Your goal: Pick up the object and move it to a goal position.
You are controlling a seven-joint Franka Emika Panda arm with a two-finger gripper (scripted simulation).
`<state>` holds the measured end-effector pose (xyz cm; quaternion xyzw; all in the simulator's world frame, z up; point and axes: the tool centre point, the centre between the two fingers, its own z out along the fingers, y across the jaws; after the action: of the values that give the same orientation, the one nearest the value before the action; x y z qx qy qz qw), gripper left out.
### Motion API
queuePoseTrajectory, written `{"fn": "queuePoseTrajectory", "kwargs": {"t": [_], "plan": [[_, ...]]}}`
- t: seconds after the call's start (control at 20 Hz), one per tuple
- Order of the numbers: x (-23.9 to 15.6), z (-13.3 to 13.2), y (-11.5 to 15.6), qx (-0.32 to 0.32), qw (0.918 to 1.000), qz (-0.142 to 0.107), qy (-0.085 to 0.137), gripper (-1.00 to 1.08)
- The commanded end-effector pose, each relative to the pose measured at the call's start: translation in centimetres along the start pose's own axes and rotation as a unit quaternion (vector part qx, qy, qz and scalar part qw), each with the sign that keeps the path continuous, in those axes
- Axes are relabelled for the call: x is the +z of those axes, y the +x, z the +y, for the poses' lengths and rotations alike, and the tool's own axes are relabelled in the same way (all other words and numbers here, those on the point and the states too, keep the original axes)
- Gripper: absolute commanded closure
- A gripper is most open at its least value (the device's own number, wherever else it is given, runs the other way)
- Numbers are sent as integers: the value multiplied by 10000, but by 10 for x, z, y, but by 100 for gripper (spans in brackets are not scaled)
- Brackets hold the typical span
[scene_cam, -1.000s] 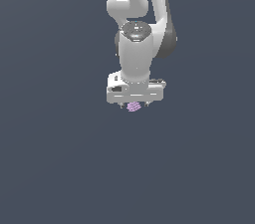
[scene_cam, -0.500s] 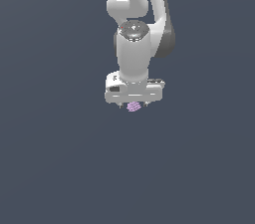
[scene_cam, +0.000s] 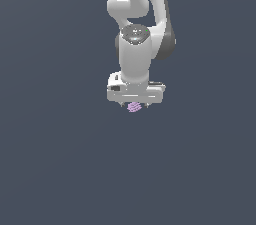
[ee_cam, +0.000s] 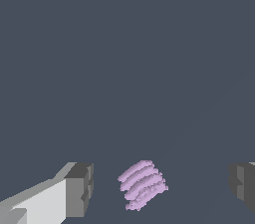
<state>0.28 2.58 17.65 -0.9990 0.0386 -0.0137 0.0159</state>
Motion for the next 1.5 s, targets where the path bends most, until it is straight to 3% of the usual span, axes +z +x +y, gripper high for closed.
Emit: {"fn": "queuePoseTrajectory", "kwargs": {"t": [0.0,0.35,0.7,1.0,1.45], "plan": [[5,-1,-4,228,9997,-9,-6,-92],[22,-2,-21,1082,9941,-35,-32,-92],[39,-2,-39,1991,9799,-54,-69,-92],[52,-1,-56,2760,9611,-62,-106,-92],[70,2,-80,3822,9239,-57,-164,-92]]}}
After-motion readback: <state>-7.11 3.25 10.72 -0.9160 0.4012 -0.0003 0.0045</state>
